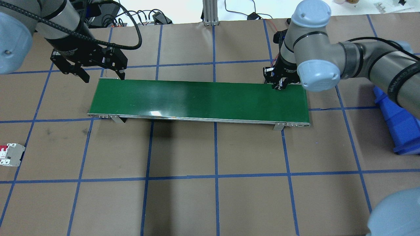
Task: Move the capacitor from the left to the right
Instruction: 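Grasp the capacitor with the right gripper and lift it off the belt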
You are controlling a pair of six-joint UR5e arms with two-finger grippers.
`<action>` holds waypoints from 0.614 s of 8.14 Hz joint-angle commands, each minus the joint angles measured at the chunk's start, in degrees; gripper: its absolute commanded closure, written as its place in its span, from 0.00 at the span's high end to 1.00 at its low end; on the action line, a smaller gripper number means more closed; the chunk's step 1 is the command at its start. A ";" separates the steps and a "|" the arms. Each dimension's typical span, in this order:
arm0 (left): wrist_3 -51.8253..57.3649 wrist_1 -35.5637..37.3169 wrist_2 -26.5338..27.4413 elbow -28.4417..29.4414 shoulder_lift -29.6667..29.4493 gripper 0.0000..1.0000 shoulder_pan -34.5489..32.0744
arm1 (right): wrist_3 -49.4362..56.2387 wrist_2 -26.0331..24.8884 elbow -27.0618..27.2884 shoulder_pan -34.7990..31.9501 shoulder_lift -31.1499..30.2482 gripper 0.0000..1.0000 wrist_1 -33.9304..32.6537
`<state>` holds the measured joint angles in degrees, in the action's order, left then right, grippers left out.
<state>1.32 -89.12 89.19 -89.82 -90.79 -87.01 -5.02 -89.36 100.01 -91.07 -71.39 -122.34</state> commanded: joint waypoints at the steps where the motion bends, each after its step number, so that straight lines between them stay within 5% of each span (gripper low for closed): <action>1: 0.00 0.00 0.01 -0.09 0.00 1.00 0.00 | 5.16 -5.45 -4.91 3.07 -4.00 0.00 8.94; 5: 0.00 0.00 0.01 0.00 0.00 1.00 0.00 | 39.53 -6.44 -4.83 24.13 -10.42 0.00 16.77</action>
<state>1.32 -89.12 89.21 -89.84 -90.79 -87.01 16.70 -95.46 95.16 -77.02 -78.85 -108.60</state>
